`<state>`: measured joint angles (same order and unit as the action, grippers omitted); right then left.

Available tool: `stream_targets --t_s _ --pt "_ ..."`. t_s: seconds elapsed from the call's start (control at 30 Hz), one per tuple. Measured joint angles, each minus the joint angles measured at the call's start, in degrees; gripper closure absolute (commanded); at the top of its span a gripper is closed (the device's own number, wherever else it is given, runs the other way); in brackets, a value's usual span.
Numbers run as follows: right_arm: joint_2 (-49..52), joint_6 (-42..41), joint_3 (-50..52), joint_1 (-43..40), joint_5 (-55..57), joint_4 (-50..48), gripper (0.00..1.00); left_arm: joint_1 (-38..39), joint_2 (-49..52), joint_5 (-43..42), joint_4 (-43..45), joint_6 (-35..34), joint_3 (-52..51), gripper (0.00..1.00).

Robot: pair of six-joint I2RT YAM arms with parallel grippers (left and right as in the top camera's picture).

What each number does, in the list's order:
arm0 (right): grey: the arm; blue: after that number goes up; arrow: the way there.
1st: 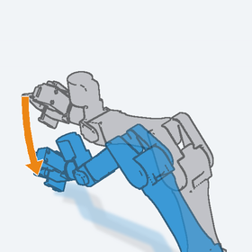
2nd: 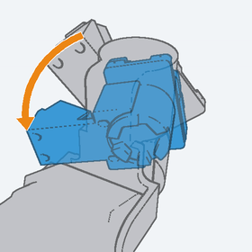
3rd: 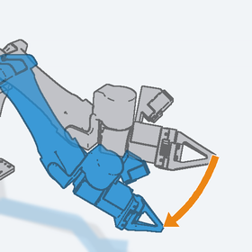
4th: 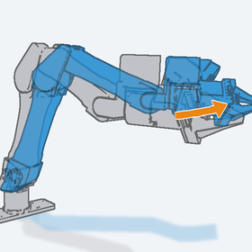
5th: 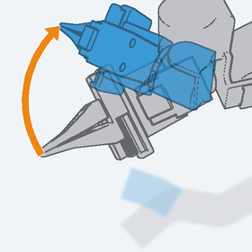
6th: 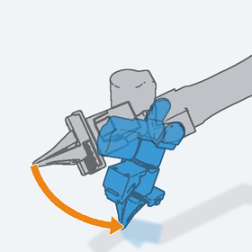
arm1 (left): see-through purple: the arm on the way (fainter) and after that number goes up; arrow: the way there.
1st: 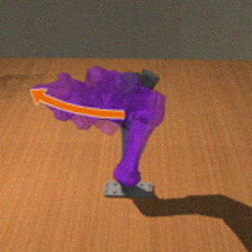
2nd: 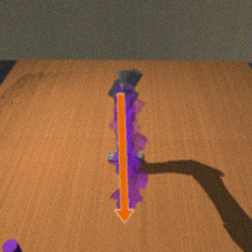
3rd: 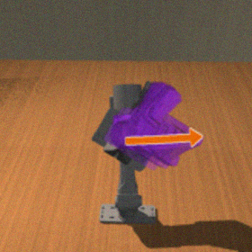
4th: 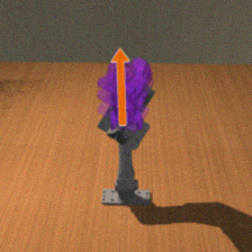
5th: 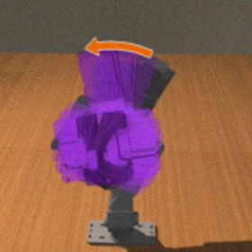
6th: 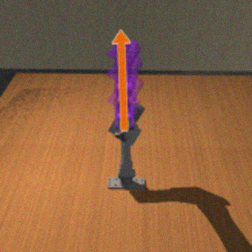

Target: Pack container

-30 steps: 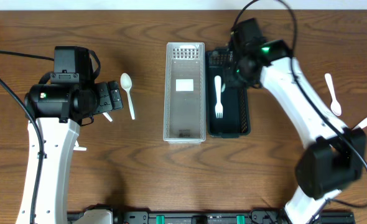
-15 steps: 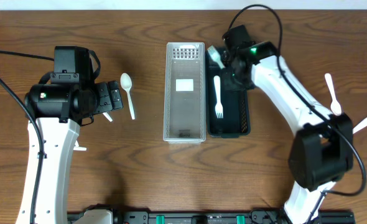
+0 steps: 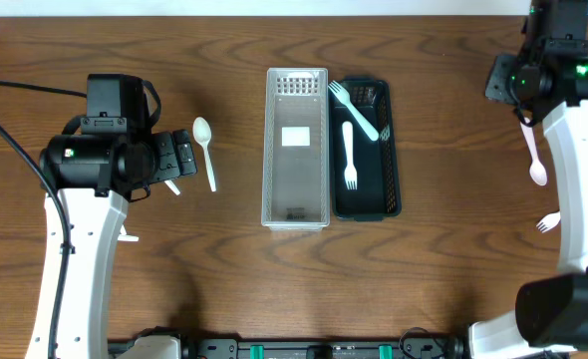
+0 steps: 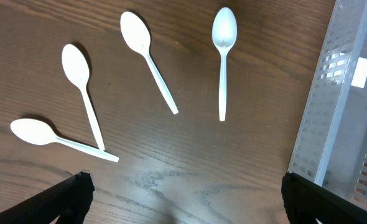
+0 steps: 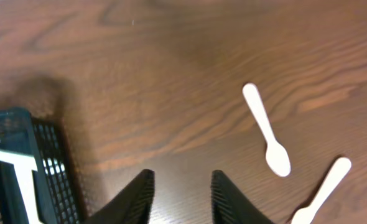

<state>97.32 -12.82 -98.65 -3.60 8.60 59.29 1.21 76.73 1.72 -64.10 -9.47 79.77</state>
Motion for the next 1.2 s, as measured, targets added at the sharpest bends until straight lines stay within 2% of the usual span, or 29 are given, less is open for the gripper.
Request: stream_targets --t_s 0.07,0.13,0.33,0.53,0.73,0.97,1.2 --pt "1.0 1.7 0.2 0.5 -2.4 0.4 0.93 0.0 0.0 0.0 0.0 0.0 0.0 0.02" --pt "1.6 3.8 0.2 2.1 -3.5 0.5 0.99 0.0 0.0 0.0 0.0 0.0 0.0 0.02" --pt "3.3 7.4 0.2 12.5 -4.1 -1.3 0.99 0.0 0.0 0.0 0.0 0.0 0.0 0.02" --pt "11.2 10.3 0.2 19.6 -4.3 -4.3 0.99 0.0 0.0 0.0 0.0 0.0 0.0 0.02" --pt "17.9 11.4 0.2 20.2 -4.3 -9.1 0.99 0.0 0.0 0.0 0.0 0.0 0.0 0.02" --pt "18.7 15.4 0.2 20.4 -4.3 -17.9 0.99 0.0 0.0 0.0 0.0 0.0 0.0 0.02" --pt "20.8 16.2 0.2 20.7 -4.3 -17.1 0.99 0.0 0.0 0.0 0.0 0.0 0.0 0.02"
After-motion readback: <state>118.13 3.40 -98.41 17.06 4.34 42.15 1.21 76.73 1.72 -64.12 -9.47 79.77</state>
